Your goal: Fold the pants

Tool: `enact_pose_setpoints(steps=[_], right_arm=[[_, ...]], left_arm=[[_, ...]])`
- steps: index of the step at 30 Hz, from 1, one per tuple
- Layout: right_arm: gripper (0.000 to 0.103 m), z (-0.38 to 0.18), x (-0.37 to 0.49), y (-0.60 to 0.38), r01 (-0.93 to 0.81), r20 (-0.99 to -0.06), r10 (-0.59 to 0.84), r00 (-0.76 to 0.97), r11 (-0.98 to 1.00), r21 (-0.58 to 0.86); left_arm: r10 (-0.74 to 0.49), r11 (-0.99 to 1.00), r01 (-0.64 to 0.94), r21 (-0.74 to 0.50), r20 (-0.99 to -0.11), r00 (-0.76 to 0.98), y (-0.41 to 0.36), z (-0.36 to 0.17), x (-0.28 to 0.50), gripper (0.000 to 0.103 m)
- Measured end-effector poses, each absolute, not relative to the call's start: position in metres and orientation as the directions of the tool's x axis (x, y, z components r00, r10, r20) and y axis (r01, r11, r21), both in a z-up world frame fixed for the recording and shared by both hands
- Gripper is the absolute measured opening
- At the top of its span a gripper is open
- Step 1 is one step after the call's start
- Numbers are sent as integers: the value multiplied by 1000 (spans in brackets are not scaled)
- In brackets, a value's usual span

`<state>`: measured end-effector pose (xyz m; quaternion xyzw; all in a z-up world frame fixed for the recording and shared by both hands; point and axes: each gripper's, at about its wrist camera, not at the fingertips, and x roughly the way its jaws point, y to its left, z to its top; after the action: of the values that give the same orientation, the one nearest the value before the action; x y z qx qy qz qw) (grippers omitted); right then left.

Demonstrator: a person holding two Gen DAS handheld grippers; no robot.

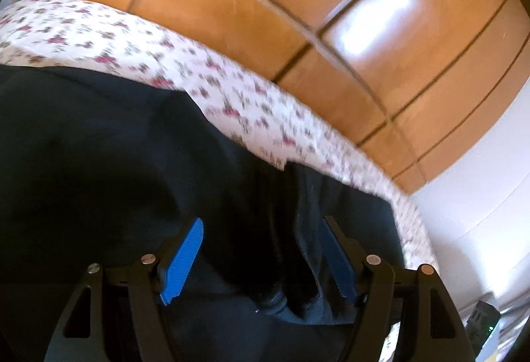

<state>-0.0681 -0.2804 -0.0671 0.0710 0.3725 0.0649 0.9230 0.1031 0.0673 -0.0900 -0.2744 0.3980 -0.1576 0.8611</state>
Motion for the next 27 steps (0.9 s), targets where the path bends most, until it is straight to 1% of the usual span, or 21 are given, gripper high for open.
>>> enact_pose_setpoints(steps=[2,5,6,7,8,9,10,11,12,15,18,20,22,24,25,27], right_arm=[[55,-76,-71,-282,-64,-697,176,695,981,184],[55,-83,-70,-280,-65,-694,184,696,979,194],[55,-85,-67,-279,-58,-697,181,694,979,197],[54,-88,-63,-279,-53,-698,196,689,974,221],[53,-93,-61,-279,-48,-702,204,683,971,235],[45,-95,-57,-280,-37,-708,203,676,969,243],[33,-97,-53,-280,-26,-710,206,673,966,256],[28,-99,-48,-281,-32,-707,224,670,961,274],[25,-98,-45,-281,-40,-708,239,664,958,285],[23,-88,-44,-273,-64,-709,183,682,980,191],[22,-74,-48,-267,-104,-690,130,712,991,79],[22,-73,-49,-262,-135,-695,108,711,991,16],[22,-81,-48,-255,-155,-720,85,689,987,-31],[22,-91,-48,-254,-161,-739,86,668,986,-30],[22,-93,-46,-258,-160,-738,98,667,987,-14],[23,-93,-45,-261,-165,-741,116,662,986,7]], left_arm=[[-484,808,30,-589,-634,603,58,-98,110,73],[-466,816,20,-578,-636,615,51,-99,108,72],[-474,811,23,-584,-633,612,50,-100,108,68],[-490,802,30,-597,-628,604,49,-100,108,61],[-520,788,46,-614,-623,584,46,-101,108,37],[-543,784,64,-617,-633,551,41,-102,110,21],[-535,798,72,-599,-649,541,36,-100,110,21],[-522,813,94,-575,-647,556,33,-93,106,18],[-524,814,112,-570,-637,565,33,-87,103,17],[-548,792,145,-593,-587,596,38,-62,90,16],[-538,796,150,-587,-570,621,46,-46,77,16],[-504,827,143,-543,-605,617,45,-49,72,16],[-463,860,127,-494,-654,598,41,-65,70,15],[-449,867,93,-489,-688,571,45,-86,67,16],[-448,866,86,-493,-688,570,47,-95,67,16],[-453,859,100,-501,-657,603,50,-102,61,17]])
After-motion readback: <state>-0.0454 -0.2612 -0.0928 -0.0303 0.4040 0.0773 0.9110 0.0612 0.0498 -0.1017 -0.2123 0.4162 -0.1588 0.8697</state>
